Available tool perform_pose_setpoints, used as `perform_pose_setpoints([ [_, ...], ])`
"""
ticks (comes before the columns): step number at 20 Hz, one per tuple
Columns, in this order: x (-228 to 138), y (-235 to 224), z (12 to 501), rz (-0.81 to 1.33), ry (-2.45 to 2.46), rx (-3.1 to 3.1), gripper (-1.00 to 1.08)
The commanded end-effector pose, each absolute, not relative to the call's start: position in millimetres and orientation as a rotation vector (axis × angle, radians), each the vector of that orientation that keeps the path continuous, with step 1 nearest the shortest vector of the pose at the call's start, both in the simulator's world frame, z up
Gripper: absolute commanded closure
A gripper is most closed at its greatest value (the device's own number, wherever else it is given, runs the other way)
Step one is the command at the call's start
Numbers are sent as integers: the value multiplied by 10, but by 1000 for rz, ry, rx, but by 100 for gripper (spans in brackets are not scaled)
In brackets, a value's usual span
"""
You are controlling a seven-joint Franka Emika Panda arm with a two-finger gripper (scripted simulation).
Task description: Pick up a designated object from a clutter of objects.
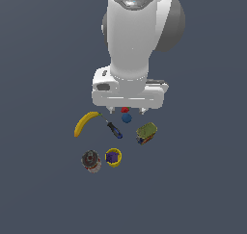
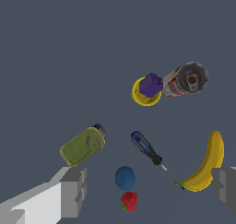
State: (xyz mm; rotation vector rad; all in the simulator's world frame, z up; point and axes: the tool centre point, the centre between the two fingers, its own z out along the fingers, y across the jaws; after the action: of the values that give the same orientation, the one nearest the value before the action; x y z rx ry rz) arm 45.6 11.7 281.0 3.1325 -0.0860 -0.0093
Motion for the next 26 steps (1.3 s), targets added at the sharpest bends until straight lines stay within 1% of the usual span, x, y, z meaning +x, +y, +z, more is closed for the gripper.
perform_pose_setpoints([
  [1,592,53,2654,-9,-171,3133,-92],
  [8,982,-173,2113,-7,-442,3114,-92],
  [13,1169,-317,1769,-4,-594,3088,-92],
  [20,1304,-446,1456,-1,-722,3058,-92],
  [26,1337,-482,1369,0,-756,3049,-92],
])
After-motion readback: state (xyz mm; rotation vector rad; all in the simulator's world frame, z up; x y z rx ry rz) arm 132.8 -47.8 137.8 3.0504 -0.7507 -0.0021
